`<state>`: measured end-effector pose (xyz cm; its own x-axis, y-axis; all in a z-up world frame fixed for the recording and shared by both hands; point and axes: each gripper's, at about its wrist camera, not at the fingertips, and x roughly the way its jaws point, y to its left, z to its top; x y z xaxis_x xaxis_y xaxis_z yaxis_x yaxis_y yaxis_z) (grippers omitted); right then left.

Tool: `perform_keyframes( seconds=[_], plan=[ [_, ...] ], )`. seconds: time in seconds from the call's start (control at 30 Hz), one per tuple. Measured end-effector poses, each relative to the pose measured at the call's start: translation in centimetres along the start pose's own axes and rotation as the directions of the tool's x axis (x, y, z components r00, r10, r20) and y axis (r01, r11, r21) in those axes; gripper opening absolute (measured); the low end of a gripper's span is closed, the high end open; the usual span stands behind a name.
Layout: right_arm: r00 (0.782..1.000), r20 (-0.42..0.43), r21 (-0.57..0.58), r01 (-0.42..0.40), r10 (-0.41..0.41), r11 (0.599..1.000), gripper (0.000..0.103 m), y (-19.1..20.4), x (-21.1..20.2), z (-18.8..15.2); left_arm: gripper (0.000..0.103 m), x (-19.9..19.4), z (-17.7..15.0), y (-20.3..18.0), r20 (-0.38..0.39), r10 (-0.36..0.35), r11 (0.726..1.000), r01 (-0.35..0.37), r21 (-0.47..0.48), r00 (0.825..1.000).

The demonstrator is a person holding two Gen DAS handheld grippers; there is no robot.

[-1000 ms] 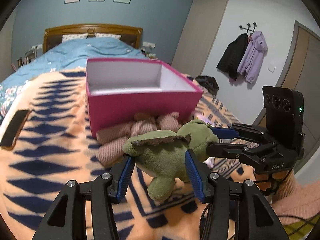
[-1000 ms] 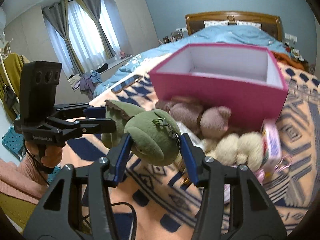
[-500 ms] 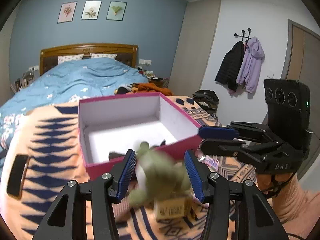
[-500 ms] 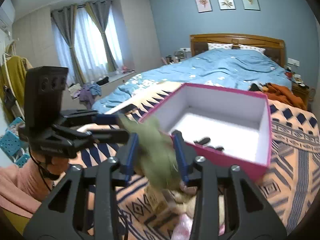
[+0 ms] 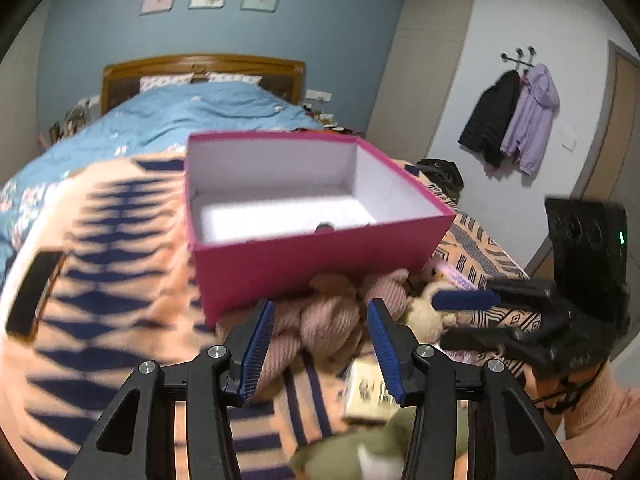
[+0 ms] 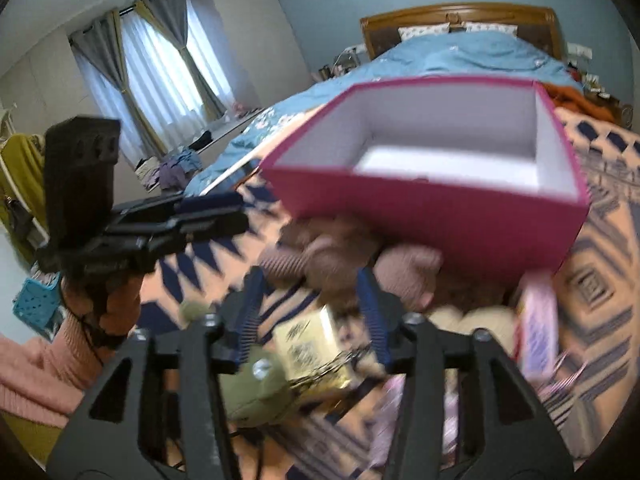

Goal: Organize objects

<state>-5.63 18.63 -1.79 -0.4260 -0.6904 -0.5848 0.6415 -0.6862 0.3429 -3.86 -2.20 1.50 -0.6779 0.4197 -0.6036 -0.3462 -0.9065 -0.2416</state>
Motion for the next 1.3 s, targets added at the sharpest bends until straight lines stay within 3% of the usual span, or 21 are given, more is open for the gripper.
perform_keyframes(
  seconds=[0.23,0.57,0.67,0.73,0.93,1.07,1.3],
  plan=[
    [0.997,-0.065,-0.015,-0.049,0.048,0.999,0.056,2.1,-0.5,-3.4,0.051,-1.2,-3.5,1.2,-0.027,-0.008,0.998,0.007,-0.058,1.0],
    [0.993,-0.111,-0.054,-0.038,0.032,0.998,0.071,3.7,0.3,-5.6,0.053,-1.9,-6.2,1.3,-0.059,-0.039,0.996,0.033,-0.084,0.997],
    [0.994,-0.109,-0.076,-0.014,0.006,0.997,0.07,4.0,0.8,-5.6,0.053,-1.9,-6.6,1.5,-0.062,-0.053,0.994,0.047,-0.094,0.997],
    [0.993,-0.117,-0.071,-0.013,0.005,0.997,0.064,3.8,1.1,-5.7,0.054,-1.9,-6.8,1.5,-0.066,-0.057,0.994,0.051,-0.096,0.996],
    [0.993,-0.111,-0.018,-0.04,0.037,0.999,0.056,2.9,0.7,-5.4,0.054,-1.8,-7.5,1.2,-0.094,-0.075,0.994,0.067,-0.083,0.993],
    [0.996,-0.076,0.026,-0.048,0.05,0.999,0.056,1.8,-0.3,-4.6,0.062,-1.9,-7.6,0.9,-0.09,-0.13,0.989,0.122,-0.086,0.987],
    [0.998,-0.002,0.05,-0.057,0.057,0.997,0.056,0.8,-2.6,-2.6,0.062,-1.2,-6.9,-0.2,-0.101,-0.219,0.974,0.212,-0.08,0.97]
  ],
)
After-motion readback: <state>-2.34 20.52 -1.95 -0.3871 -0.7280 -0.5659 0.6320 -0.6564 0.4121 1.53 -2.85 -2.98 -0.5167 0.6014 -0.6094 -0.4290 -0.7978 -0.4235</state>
